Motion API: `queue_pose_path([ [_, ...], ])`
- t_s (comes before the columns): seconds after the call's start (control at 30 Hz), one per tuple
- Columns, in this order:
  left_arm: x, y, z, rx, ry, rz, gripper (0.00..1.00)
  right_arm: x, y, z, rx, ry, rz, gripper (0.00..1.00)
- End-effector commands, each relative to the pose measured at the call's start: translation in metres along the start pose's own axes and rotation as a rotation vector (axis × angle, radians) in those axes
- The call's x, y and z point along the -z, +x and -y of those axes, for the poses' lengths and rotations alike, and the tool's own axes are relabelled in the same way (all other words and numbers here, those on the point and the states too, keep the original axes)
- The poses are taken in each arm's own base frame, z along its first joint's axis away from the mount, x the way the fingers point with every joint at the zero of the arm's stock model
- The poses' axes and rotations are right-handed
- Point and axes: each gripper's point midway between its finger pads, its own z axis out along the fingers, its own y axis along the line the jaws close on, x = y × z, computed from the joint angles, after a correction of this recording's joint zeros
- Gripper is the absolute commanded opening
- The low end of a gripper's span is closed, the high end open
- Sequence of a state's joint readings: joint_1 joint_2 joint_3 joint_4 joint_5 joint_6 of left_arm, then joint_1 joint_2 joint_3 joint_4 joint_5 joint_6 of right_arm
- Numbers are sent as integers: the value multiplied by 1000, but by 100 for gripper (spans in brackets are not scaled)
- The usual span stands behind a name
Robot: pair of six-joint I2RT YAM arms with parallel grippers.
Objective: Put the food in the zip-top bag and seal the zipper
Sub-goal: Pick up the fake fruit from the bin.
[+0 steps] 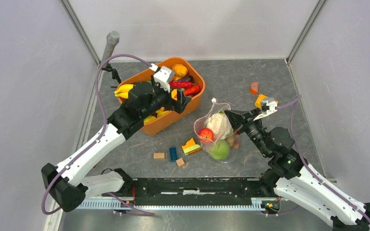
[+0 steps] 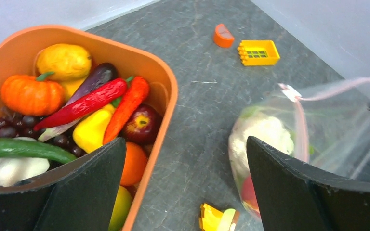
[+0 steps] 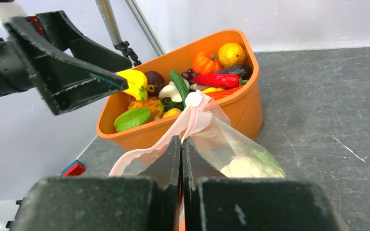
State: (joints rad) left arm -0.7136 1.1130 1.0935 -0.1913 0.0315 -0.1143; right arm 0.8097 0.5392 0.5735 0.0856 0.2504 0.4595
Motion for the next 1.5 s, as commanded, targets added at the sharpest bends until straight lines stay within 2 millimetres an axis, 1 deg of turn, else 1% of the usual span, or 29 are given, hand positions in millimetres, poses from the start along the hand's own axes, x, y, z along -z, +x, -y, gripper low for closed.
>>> queue_pose_path([
  [0.0,-10,-16,-17,146,-24,40,100,3,-36,-8,-23,-4,96,0],
  [0.07,-14,-14,-31,178,-61,39,100,4,-38,-8,-20,-2,96,0],
  [0.17,-18,-9,-52,222,-139,19,100,6,-35,-6,-20,0,93,0],
  [0.27,-19,-5,-73,236,-205,15,100,6,-29,-2,-22,10,98,0],
  [0.37,-24,0,-92,235,-277,4,100,4,-26,2,-10,29,89,0],
  [0.57,-60,9,-134,244,-369,-21,100,-3,-21,1,-5,29,70,0],
  [0.67,-84,8,-147,251,-326,-27,100,-5,-17,3,3,42,56,0],
  [0.7,-93,14,-150,251,-317,-50,100,-6,-17,4,9,45,54,0],
  [0.77,-107,19,-160,219,-325,-88,99,-6,-16,6,15,58,54,0],
  [0.83,-116,26,-175,197,-363,-123,99,-6,-16,10,21,76,55,0],
  [0.87,-118,27,-186,201,-409,-127,99,-6,-17,11,24,82,55,0],
  [0.93,-125,32,-198,230,-451,-135,99,-6,-16,14,27,95,56,0],
  [1.1,-137,39,-211,261,-503,-97,99,-10,-14,14,34,100,47,0],
  [1.2,-137,46,-224,270,-576,-102,99,-12,-13,13,31,99,41,0],
  [1.33,-135,54,-233,299,-621,-91,99,-10,-14,11,25,94,39,0],
  [1.47,-141,61,-237,334,-602,-102,94,-7,-15,13,12,93,54,0],
])
